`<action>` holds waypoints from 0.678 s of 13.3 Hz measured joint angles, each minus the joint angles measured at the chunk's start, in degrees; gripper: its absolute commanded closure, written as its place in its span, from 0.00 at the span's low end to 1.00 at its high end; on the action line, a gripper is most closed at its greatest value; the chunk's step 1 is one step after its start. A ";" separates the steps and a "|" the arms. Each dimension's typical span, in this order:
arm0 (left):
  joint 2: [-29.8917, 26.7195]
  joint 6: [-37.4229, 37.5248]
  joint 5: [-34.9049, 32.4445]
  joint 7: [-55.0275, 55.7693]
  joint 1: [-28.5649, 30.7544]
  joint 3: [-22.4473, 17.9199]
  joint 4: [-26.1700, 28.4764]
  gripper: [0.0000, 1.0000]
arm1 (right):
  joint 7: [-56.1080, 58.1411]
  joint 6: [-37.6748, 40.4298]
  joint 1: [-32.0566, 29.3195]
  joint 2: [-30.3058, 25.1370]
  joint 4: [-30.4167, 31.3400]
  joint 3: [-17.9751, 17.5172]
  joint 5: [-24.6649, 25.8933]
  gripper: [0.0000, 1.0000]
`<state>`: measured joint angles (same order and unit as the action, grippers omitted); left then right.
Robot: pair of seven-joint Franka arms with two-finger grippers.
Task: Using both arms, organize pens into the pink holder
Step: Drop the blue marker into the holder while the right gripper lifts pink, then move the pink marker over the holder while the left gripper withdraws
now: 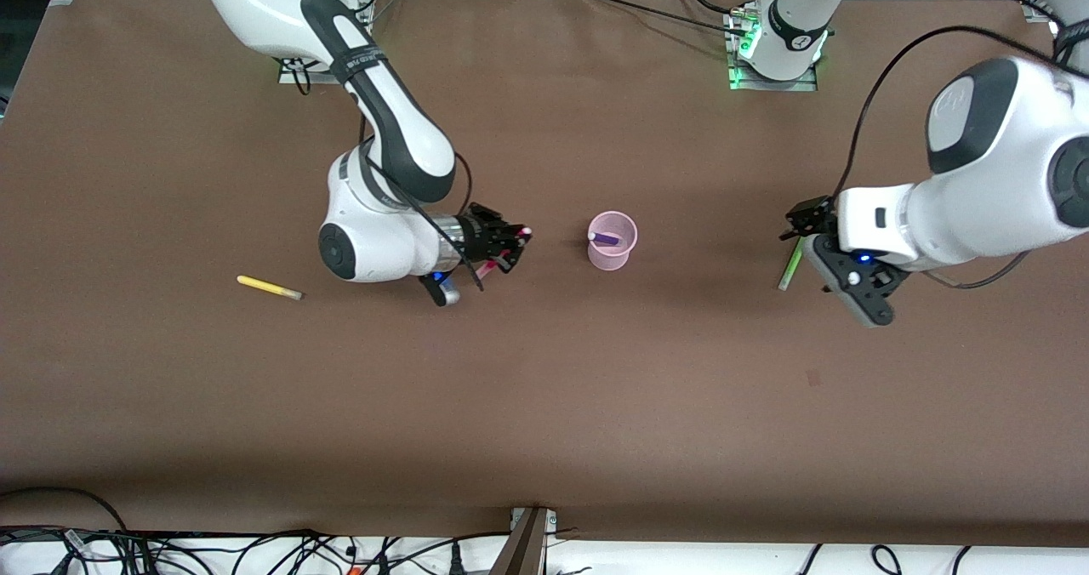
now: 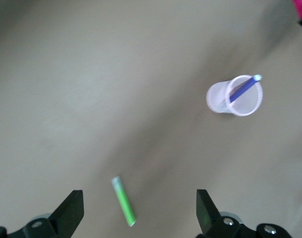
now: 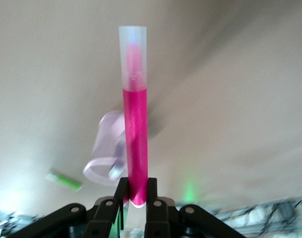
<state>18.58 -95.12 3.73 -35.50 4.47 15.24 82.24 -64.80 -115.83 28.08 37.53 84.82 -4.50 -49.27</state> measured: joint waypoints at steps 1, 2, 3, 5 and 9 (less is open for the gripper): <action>-1.88 0.36 -0.16 0.59 -1.32 -3.16 0.43 0.00 | -2.21 -1.91 1.04 0.33 -1.36 -0.44 -3.20 1.00; -3.69 0.67 -0.36 1.36 -2.14 -5.72 1.01 0.00 | -4.25 -4.41 2.42 0.58 -2.47 -0.62 -6.36 1.00; -5.85 0.91 -0.86 2.30 -2.56 -7.51 2.10 0.00 | -6.43 -7.59 4.21 0.84 -3.45 -0.73 -9.48 1.00; -10.72 1.43 -1.60 6.79 -3.79 -9.94 5.52 0.00 | -9.63 -14.41 7.97 1.70 -4.58 -0.81 -15.32 1.00; -19.90 2.69 -1.77 20.76 -6.51 -13.67 11.65 0.00 | -14.76 -27.10 14.72 3.82 -4.97 -0.90 -26.83 1.00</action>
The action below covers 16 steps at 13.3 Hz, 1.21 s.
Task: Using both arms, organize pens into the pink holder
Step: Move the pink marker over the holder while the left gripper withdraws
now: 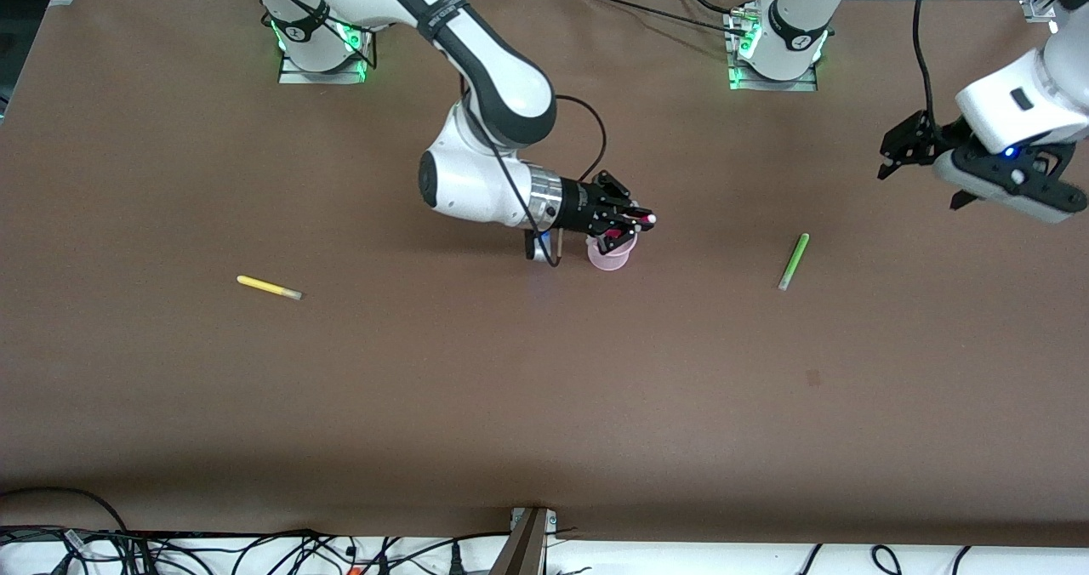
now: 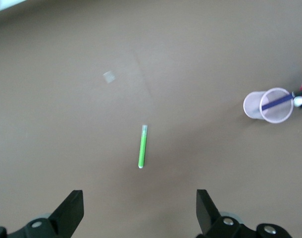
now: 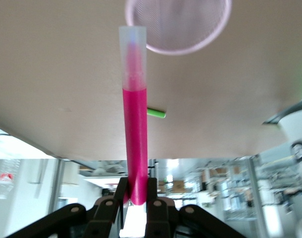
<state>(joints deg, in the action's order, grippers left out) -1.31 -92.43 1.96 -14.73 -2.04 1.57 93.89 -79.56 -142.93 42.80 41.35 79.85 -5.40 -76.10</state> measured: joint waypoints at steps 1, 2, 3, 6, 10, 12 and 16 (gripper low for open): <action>-0.87 -0.03 0.00 3.10 -0.02 -1.28 0.56 0.00 | -0.66 -1.15 0.86 0.32 -0.03 0.00 -1.94 1.00; -1.11 -0.31 0.00 6.03 0.01 -2.77 0.70 0.00 | -0.83 -1.94 1.47 0.52 -0.05 0.01 -3.83 1.00; -1.09 -0.85 0.00 8.28 0.07 -4.05 0.72 0.00 | -0.83 -2.16 1.83 0.65 -0.06 0.01 -5.14 1.00; -1.07 -1.01 -0.92 13.67 0.25 -5.09 0.93 0.00 | -0.83 -2.22 2.16 1.86 -0.10 0.02 -6.28 1.00; -0.63 -0.73 -1.70 18.79 0.17 -4.75 0.84 0.00 | -0.82 -2.23 2.16 3.96 -0.37 0.06 -7.33 1.00; -0.01 -0.76 -1.71 19.12 -0.05 -4.38 0.52 0.00 | -0.71 -2.23 2.19 4.58 -0.91 0.06 -7.39 1.00; 0.43 -0.76 -1.71 19.40 -0.30 -4.20 0.22 0.00 | -0.46 -2.23 2.43 6.78 -2.93 0.06 -7.43 1.00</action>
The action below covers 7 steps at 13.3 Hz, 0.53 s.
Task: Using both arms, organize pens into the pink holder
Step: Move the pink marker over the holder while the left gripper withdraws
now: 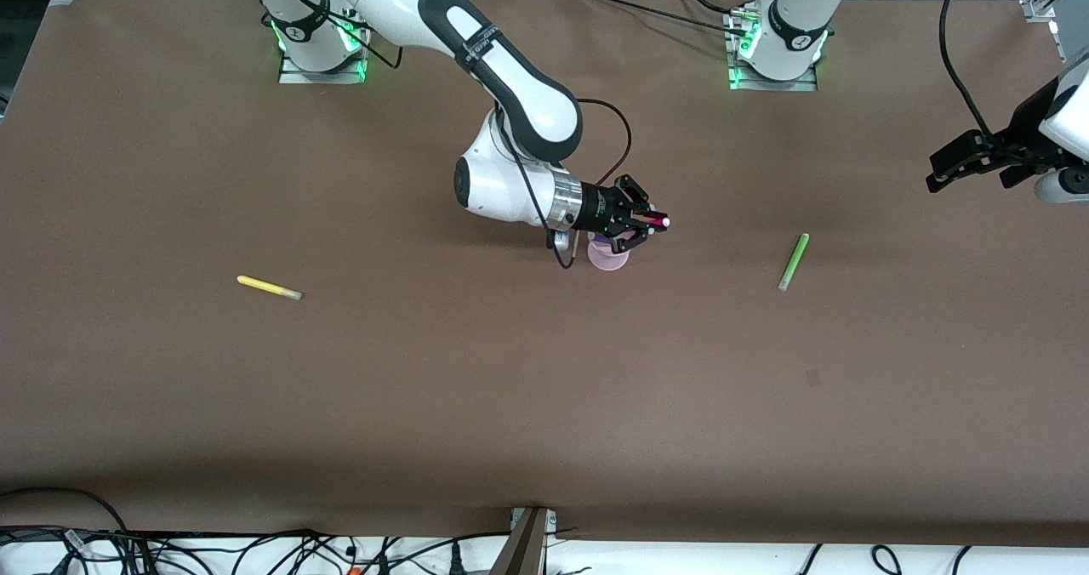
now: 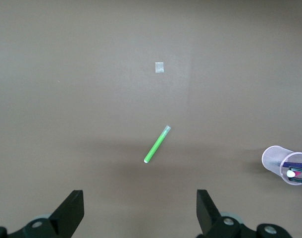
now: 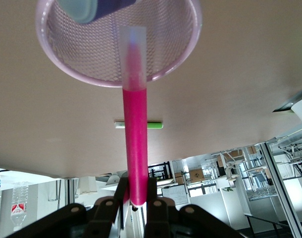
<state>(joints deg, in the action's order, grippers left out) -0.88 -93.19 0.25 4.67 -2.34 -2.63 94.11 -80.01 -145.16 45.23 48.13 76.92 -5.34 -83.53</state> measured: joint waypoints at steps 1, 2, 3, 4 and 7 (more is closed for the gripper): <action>0.01 0.04 0.00 0.06 -0.03 0.24 -0.11 0.00 | 0.13 0.00 0.02 0.43 -0.48 0.00 0.00 1.00; 0.01 0.27 -0.02 0.19 -0.03 0.33 -0.20 0.00 | 0.19 0.00 0.02 0.60 -0.64 0.00 -0.01 1.00; 0.01 0.76 -0.04 0.26 0.09 0.29 -0.29 0.00 | 0.20 0.00 0.02 0.66 -0.64 0.00 -0.02 1.00; 0.01 0.98 -0.05 0.27 0.20 0.20 -0.37 0.00 | 0.21 -0.01 0.02 0.73 -0.64 0.01 -0.34 1.00; 0.04 1.04 -0.05 0.34 0.23 0.15 -0.73 0.00 | 2.46 -0.03 -0.27 0.87 -0.65 0.42 -5.01 0.96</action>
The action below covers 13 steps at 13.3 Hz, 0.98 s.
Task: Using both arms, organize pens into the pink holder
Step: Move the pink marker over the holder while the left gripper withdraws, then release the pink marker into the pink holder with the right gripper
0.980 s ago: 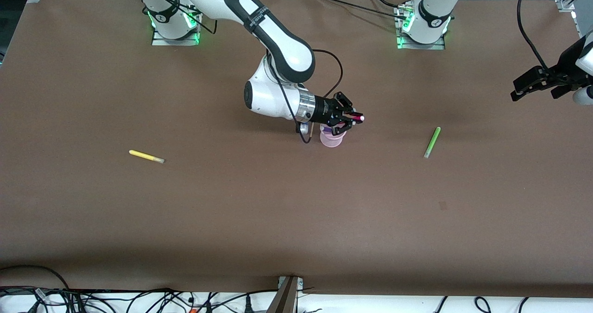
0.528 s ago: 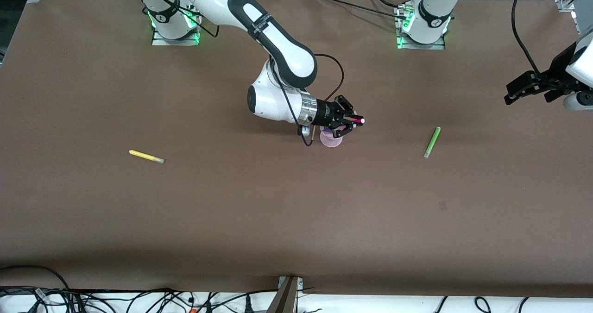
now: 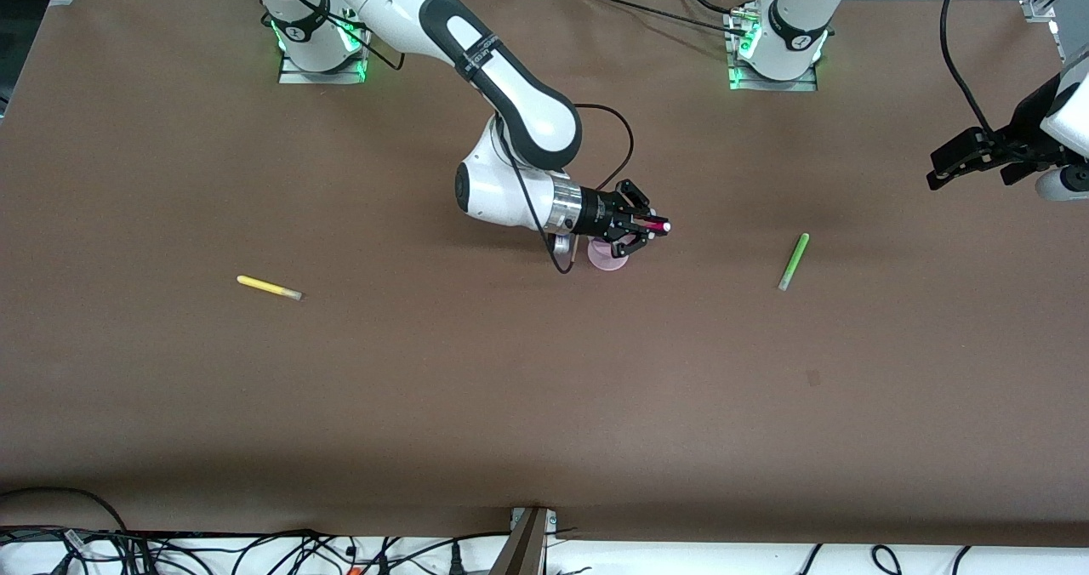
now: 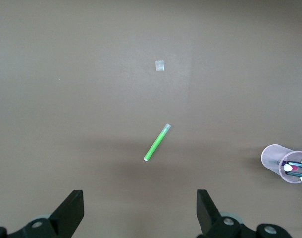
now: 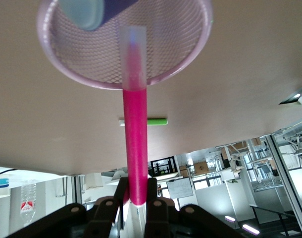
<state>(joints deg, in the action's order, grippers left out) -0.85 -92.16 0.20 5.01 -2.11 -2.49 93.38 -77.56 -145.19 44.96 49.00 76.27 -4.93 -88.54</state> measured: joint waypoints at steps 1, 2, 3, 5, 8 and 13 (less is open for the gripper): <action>0.04 0.02 0.00 0.00 0.00 0.00 -0.09 0.00 | 1.09 0.00 -0.25 0.06 0.00 0.06 -1.06 0.95; 0.09 0.03 0.00 0.00 0.00 0.00 -0.16 0.00 | 1.83 0.01 -0.45 0.15 0.00 0.06 -1.59 0.87; 0.19 0.05 0.00 0.00 0.00 0.00 -0.20 0.00 | 2.15 0.01 -0.52 0.25 0.00 0.06 -1.78 0.73; 0.43 0.05 0.00 0.00 0.00 0.00 -0.31 0.00 | 2.23 0.02 -0.51 0.41 0.00 0.06 -1.84 0.38; 0.57 0.06 0.00 0.00 0.00 0.00 -0.40 0.00 | 2.91 0.02 -0.50 0.59 0.00 0.06 -1.86 0.20; 0.58 0.09 0.00 0.00 0.00 0.00 -0.49 0.00 | 5.02 0.07 -0.57 0.57 -0.92 0.31 -1.42 0.01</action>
<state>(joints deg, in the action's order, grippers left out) -0.27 -92.07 0.20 5.01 -2.11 -2.48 92.89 -72.54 -145.13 44.39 49.57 75.35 -4.62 -89.97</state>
